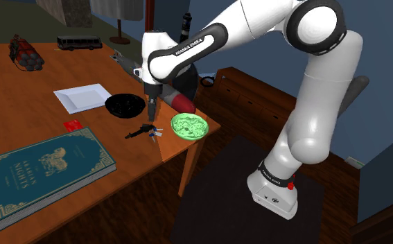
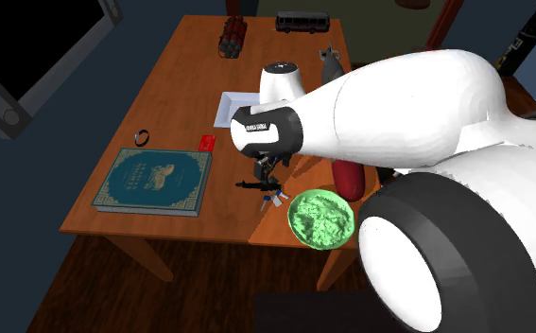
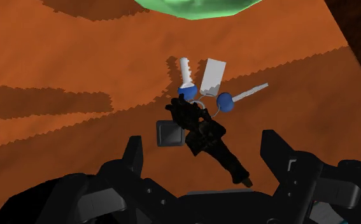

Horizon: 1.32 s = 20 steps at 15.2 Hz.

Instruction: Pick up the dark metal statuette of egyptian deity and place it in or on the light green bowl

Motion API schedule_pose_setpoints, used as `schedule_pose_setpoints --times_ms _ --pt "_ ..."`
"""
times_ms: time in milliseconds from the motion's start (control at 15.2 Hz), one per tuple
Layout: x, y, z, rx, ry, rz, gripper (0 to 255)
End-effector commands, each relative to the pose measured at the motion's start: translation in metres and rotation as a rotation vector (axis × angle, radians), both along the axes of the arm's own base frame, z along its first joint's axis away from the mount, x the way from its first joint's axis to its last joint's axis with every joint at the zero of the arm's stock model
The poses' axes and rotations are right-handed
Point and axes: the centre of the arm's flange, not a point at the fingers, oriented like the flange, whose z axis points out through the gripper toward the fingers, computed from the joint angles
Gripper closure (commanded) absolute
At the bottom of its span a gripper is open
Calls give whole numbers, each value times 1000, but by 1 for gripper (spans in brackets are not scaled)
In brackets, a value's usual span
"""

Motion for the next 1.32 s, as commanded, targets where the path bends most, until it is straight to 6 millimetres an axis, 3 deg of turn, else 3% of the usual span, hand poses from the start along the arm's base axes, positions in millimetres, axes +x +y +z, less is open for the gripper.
schedule_pose_setpoints --times_ms 0,132,594,1188,1254 --pt "8 21 -18 -2 -1 62 0" --pt "16 41 -35 -4 -1 122 0" --pt "14 41 -72 -4 -1 122 0" --pt "13 41 -75 -4 -1 122 0" --pt "13 41 -75 -4 -1 122 255"
